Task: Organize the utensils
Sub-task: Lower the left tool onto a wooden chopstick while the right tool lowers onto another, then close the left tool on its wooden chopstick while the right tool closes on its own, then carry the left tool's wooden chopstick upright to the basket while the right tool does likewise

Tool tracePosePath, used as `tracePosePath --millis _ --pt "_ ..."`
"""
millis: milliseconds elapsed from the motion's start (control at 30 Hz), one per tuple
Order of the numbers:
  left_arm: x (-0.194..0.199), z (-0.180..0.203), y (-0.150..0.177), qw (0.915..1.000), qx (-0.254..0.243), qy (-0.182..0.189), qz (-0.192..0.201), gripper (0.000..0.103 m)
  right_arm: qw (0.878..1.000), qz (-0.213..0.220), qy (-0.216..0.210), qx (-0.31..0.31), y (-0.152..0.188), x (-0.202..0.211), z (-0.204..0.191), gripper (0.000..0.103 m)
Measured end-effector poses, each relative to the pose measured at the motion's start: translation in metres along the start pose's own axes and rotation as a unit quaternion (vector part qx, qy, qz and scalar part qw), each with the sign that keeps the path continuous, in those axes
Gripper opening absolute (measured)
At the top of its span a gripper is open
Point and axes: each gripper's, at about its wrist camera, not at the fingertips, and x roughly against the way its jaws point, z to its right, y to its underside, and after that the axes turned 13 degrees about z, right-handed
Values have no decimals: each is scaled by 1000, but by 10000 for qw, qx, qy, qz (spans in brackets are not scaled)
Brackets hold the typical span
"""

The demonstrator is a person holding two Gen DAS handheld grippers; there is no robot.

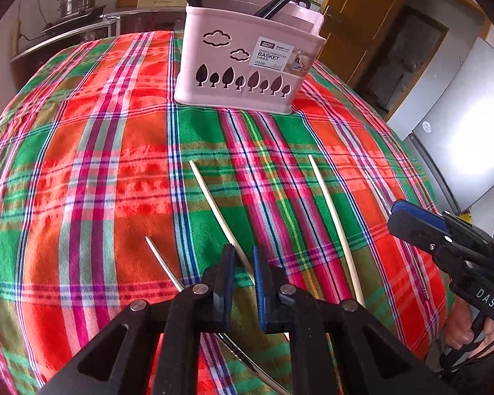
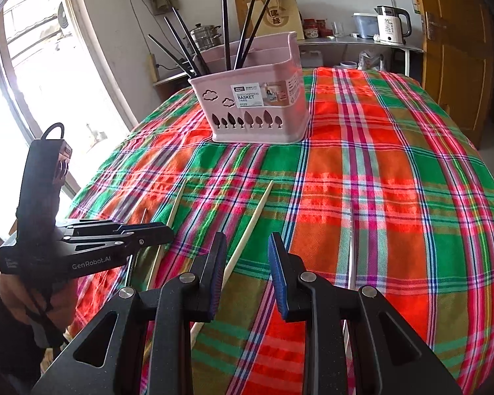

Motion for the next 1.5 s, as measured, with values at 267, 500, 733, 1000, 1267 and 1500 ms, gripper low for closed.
tracePosePath --millis 267,500,733,1000,1267,1500 --pt "-8 -18 -19 9998 111 -165 -85 11 9988 -442 198 69 -11 -51 1 27" --pt "-23 -29 -40 9988 235 -428 -69 11 9982 -467 348 123 -22 -68 1 27" --pt "-42 -37 -59 9978 326 -580 -42 12 9966 -604 554 6 -26 -82 11 27" --pt "-55 -31 -71 9972 66 -745 -48 12 9942 -692 797 214 -29 -94 6 15" --pt "-58 -26 -75 9958 -39 -911 -11 8 9948 -698 735 81 -32 -95 12 4" --pt "-24 -18 -89 9974 56 -600 390 6 9983 -234 533 -11 -53 -70 9 4"
